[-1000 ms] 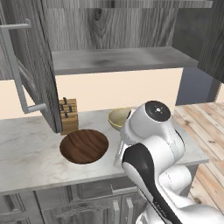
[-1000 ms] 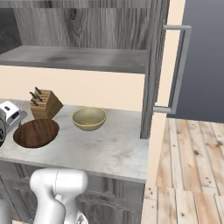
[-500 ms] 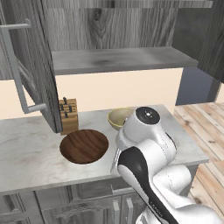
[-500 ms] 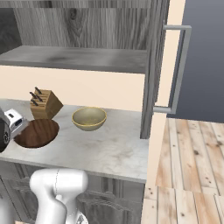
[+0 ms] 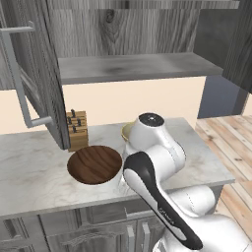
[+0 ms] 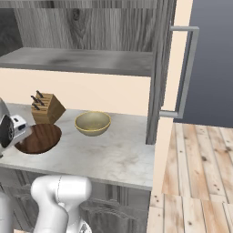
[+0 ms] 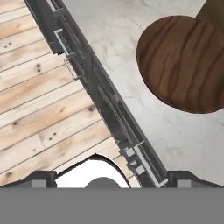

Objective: Open the cabinet. Pick the bowls from the counter and place them in the cabinet. Then close the cabinet.

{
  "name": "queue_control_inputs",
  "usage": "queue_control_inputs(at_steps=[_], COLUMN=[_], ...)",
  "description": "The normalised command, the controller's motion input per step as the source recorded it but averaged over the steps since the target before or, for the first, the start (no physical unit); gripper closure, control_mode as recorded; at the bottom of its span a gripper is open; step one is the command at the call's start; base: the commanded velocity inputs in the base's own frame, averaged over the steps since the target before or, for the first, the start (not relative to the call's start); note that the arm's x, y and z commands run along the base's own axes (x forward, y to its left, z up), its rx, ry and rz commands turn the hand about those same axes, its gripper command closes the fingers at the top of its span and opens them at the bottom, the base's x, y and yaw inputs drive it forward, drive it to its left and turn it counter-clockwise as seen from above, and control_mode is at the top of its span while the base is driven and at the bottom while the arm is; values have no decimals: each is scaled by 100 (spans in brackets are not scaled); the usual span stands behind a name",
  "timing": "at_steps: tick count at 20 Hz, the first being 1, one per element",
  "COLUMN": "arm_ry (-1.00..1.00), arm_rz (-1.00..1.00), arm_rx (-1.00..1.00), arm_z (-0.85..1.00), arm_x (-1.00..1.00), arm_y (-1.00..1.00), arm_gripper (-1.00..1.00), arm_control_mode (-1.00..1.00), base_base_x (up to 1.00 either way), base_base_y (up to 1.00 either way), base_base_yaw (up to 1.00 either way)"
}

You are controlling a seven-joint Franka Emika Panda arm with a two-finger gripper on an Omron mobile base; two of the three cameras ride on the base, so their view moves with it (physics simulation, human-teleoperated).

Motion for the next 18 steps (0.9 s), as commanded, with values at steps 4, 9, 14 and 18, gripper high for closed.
queue_control_inputs(at_steps=[4,9,14,18], arm_ry=[1,0,0,3], arm_rz=[-6,-4,-3,-3], arm_rx=[0,0,0,0], arm_z=[-33,-32,-22,-8], arm_x=[6,6,6,13], arm_y=[27,18,3,3], arm_gripper=[-100,-100,-100,-100], arm_control_mode=[-100,-100,-100,-100], base_base_x=[0,0,0,0], base_base_y=[0,0,0,0], base_base_yaw=[0,0,0,0])
